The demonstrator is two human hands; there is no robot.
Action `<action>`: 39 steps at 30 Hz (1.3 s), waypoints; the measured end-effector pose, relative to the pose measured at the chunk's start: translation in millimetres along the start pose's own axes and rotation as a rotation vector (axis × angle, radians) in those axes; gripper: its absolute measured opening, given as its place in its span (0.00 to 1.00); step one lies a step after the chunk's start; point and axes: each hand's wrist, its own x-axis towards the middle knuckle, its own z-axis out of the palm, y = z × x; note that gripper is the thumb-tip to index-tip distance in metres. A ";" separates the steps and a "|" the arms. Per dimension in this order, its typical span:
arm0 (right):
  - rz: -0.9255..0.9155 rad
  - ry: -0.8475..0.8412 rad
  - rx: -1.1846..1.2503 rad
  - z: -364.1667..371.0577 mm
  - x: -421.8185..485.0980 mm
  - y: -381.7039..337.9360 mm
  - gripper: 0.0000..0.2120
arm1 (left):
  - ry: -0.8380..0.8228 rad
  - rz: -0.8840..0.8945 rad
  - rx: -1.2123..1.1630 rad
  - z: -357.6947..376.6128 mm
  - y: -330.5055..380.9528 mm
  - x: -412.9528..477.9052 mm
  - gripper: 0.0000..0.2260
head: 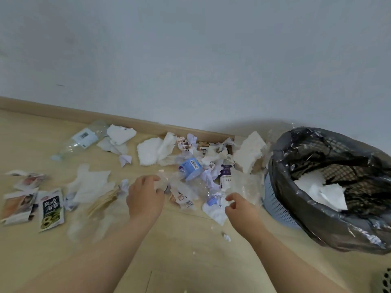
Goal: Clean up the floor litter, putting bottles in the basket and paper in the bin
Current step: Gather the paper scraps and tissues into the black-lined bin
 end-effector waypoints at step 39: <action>-0.109 0.030 0.436 25.5 -27.8 -4.7 0.07 | -0.757 -0.272 -0.829 -10.9 78.7 -45.8 0.09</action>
